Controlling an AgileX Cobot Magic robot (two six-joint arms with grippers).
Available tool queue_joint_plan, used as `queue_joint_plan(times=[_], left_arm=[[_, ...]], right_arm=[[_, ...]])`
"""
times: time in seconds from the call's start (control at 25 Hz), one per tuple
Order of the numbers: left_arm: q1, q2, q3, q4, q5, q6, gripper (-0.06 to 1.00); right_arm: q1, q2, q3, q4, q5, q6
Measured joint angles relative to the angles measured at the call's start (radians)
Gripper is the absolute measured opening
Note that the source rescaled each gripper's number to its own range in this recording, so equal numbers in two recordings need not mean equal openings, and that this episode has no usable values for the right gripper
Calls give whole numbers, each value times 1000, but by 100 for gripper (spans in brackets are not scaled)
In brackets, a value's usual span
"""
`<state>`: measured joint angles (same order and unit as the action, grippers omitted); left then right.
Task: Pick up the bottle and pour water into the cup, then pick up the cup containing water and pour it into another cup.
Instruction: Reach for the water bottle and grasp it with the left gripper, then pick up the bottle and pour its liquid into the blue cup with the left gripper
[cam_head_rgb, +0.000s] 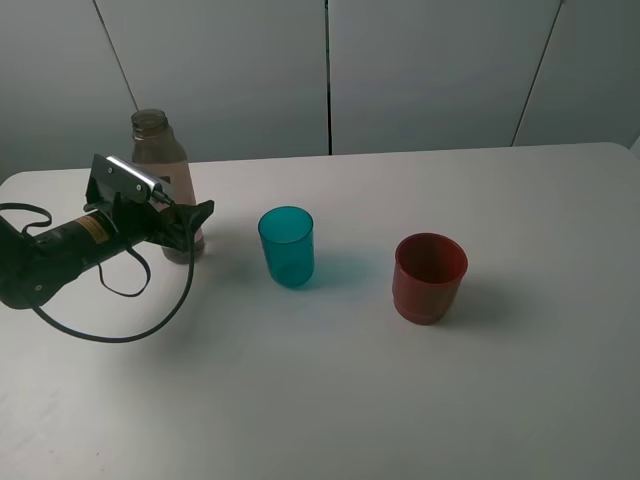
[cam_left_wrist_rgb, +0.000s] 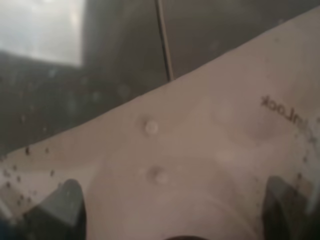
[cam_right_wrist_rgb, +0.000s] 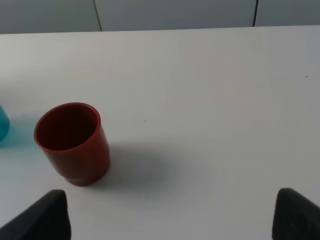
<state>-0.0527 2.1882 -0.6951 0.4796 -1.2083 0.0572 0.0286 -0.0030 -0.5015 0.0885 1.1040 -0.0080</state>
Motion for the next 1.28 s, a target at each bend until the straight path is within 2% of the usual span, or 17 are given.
queue_joint_plan(times=[0.04,0.12,0.16,0.8,1.08,1.28], left_arm=[[0,0,0,-2,0,0,81],[-1,3,-2,-4,0,-4,8],[-1,3,-2,-4,-1,-2,1],[-1,6,-2,-6,-6,-8,1],[-1,1,-2,54,-5,-27,1],[-1,-78,14,88,33,-31,1]], right_arm=[[0,0,0,0,0,0],[0,0,0,0,0,0],[0,0,0,0,0,0],[0,0,0,0,0,0],[0,0,0,0,0,0],[0,0,0,0,0,0]])
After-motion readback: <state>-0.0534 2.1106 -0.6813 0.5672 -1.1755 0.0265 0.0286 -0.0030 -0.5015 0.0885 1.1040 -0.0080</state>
